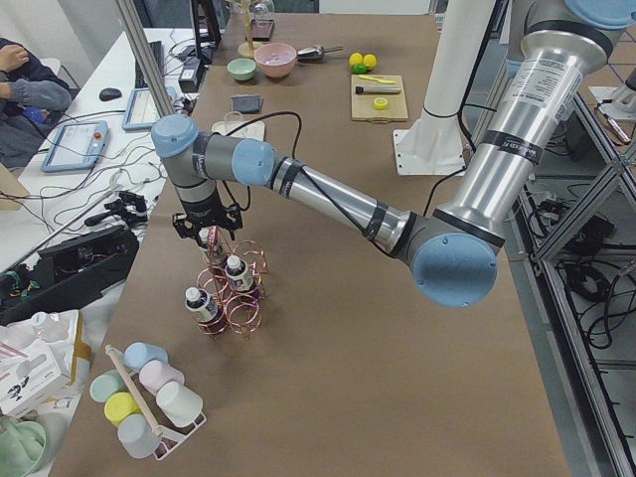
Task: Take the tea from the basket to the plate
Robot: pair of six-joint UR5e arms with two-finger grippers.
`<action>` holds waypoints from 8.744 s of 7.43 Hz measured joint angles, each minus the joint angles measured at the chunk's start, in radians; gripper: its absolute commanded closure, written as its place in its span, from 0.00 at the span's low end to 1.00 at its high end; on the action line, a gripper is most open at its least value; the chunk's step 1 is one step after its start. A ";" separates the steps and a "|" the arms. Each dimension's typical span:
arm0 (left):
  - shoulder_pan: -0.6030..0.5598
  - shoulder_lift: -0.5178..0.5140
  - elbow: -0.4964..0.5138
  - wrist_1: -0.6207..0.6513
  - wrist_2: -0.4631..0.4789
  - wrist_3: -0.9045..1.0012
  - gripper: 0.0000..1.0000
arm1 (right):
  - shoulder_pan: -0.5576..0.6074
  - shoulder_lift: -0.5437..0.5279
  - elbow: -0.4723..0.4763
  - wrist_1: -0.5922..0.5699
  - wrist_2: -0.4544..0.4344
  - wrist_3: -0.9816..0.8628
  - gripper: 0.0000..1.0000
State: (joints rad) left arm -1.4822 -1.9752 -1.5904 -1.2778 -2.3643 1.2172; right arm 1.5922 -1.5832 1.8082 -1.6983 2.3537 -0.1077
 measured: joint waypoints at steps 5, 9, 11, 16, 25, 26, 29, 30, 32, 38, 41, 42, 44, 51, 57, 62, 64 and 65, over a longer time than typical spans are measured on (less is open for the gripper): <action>0.005 0.006 -0.001 -0.045 0.007 0.059 1.00 | 0.029 -0.032 -0.007 0.006 -0.004 -0.001 0.00; -0.011 0.004 -0.035 0.010 0.022 0.054 1.00 | 0.029 -0.054 -0.007 0.005 -0.004 -0.003 0.00; -0.014 -0.009 -0.071 0.044 0.037 0.052 1.00 | 0.029 -0.060 -0.007 0.005 -0.004 0.000 0.00; -0.001 -0.054 -0.141 0.148 0.046 0.047 1.00 | 0.030 -0.070 -0.008 0.006 -0.002 -0.006 0.00; 0.194 -0.066 -0.413 0.076 0.118 -0.063 1.00 | 0.035 -0.111 0.112 0.028 0.015 -0.024 0.00; 0.220 -0.073 -0.425 0.061 0.123 -0.068 1.00 | 0.035 -0.114 0.144 0.028 0.039 -0.019 0.00; 0.280 -0.099 -0.471 0.031 0.125 -0.185 1.00 | 0.024 -0.111 0.185 0.031 0.123 -0.014 0.00; 0.303 -0.111 -0.481 0.015 0.126 -0.223 1.00 | 0.009 -0.109 0.196 0.036 0.135 -0.013 0.00; 0.342 -0.149 -0.486 0.003 0.134 -0.358 1.00 | -0.026 -0.107 0.204 0.090 0.146 -0.012 0.00; 0.592 -0.325 -0.498 0.046 0.303 -0.777 1.00 | -0.149 -0.110 0.158 0.398 0.174 0.162 0.00; 0.719 -0.431 -0.487 0.106 0.418 -0.878 1.00 | -0.154 -0.119 0.144 0.437 0.176 0.164 0.00; 0.754 -0.467 -0.476 0.125 0.447 -0.899 1.00 | -0.155 -0.121 0.144 0.440 0.177 0.162 0.00; 0.824 -0.516 -0.450 0.146 0.484 -0.944 1.00 | -0.159 -0.122 0.142 0.482 0.177 0.166 0.00; 0.900 -0.548 -0.393 0.150 0.529 -0.971 1.00 | -0.210 -0.054 0.027 0.755 0.152 0.198 0.00; 0.921 -0.547 -0.381 0.146 0.531 -0.972 1.00 | -0.506 0.181 0.030 0.756 -0.196 0.408 0.00; 0.934 -0.547 -0.387 0.146 0.531 -0.982 1.00 | -0.789 0.229 0.045 0.959 -0.584 0.574 0.00; 0.934 -0.547 -0.393 0.147 0.531 -0.984 1.00 | -0.833 0.219 0.038 1.118 -0.654 0.690 0.00; 0.935 -0.547 -0.394 0.147 0.531 -0.984 1.00 | -0.848 0.208 0.036 1.200 -0.686 0.744 0.00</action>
State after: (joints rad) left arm -0.5476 -2.5219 -1.9842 -1.1306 -1.8331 0.2333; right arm 0.7439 -1.3751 1.8440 -0.4986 1.6675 0.6364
